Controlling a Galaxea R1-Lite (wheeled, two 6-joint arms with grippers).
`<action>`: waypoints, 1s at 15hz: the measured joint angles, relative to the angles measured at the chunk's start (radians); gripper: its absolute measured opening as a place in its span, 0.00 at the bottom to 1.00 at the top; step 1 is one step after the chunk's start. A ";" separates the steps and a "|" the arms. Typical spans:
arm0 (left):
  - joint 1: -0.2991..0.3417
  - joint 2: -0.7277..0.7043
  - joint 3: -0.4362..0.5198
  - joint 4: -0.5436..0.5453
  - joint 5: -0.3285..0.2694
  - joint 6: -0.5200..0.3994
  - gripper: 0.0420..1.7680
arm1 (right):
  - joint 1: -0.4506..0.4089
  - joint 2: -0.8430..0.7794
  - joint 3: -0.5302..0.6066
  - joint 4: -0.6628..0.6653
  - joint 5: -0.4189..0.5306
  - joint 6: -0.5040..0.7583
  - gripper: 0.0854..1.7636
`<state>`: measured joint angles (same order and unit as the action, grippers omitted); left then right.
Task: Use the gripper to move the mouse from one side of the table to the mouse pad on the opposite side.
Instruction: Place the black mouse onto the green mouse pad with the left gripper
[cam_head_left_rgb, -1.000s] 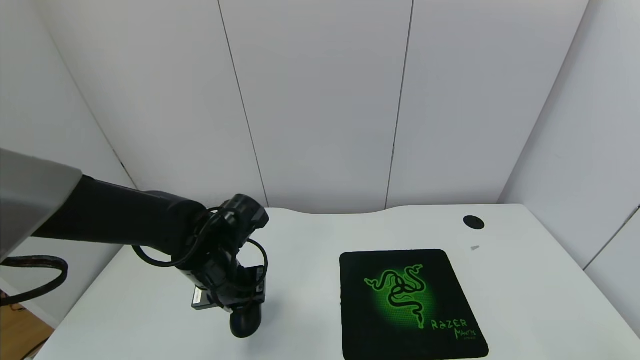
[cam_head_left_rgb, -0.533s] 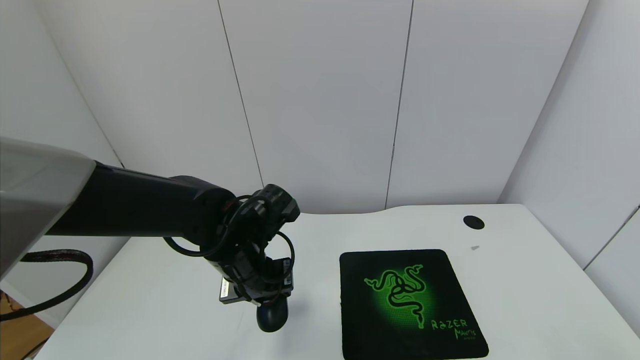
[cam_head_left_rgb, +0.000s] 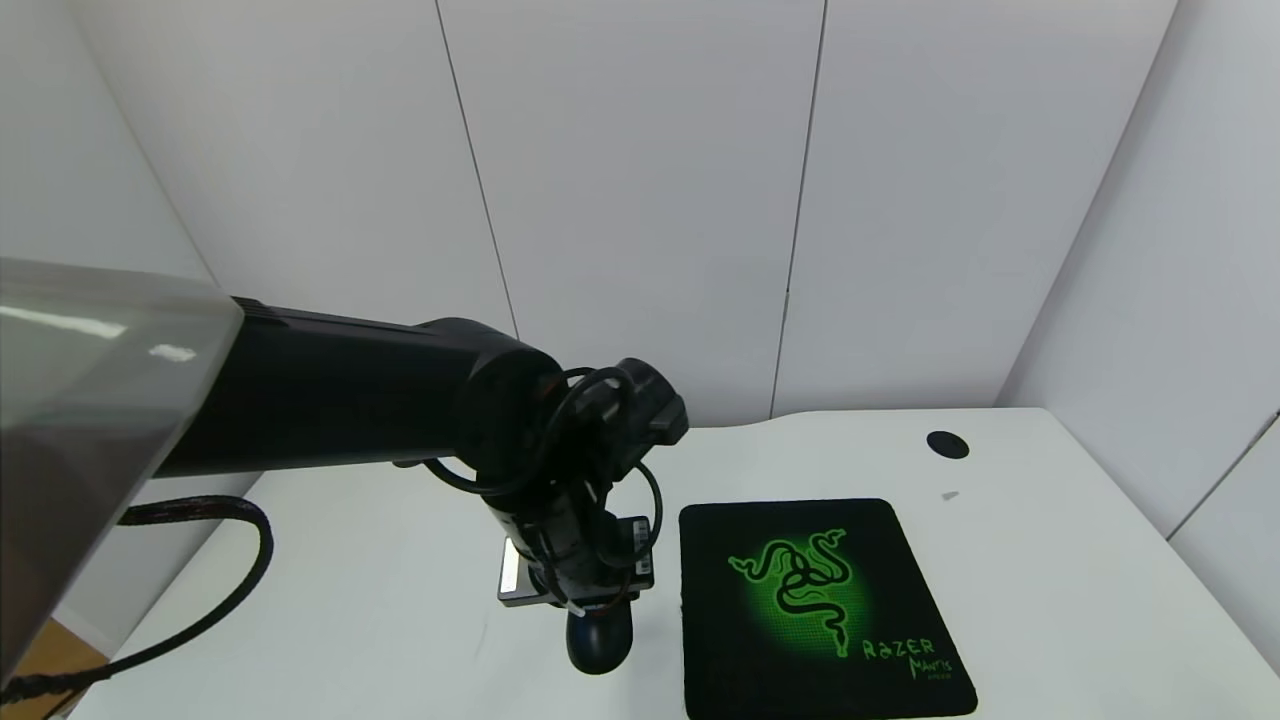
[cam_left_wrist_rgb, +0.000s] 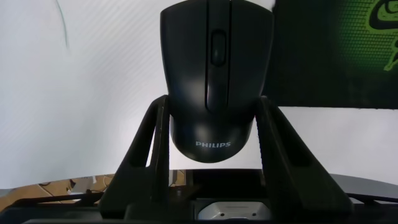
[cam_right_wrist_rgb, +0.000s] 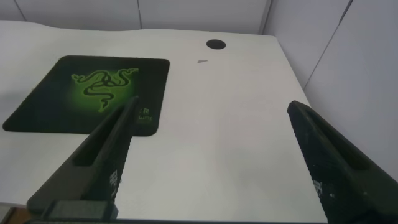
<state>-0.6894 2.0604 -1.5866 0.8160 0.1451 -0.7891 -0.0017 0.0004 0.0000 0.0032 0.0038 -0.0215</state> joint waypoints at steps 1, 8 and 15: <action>-0.021 0.017 -0.037 0.025 0.009 -0.019 0.48 | 0.000 0.000 0.000 0.000 0.000 0.000 0.97; -0.126 0.136 -0.245 0.080 0.023 -0.143 0.48 | 0.000 0.000 0.000 0.000 0.000 0.000 0.97; -0.226 0.264 -0.407 0.121 0.079 -0.235 0.48 | 0.000 0.000 0.000 0.000 0.000 0.000 0.97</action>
<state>-0.9155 2.3249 -1.9932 0.9372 0.2245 -1.0240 -0.0017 0.0004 0.0000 0.0032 0.0043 -0.0215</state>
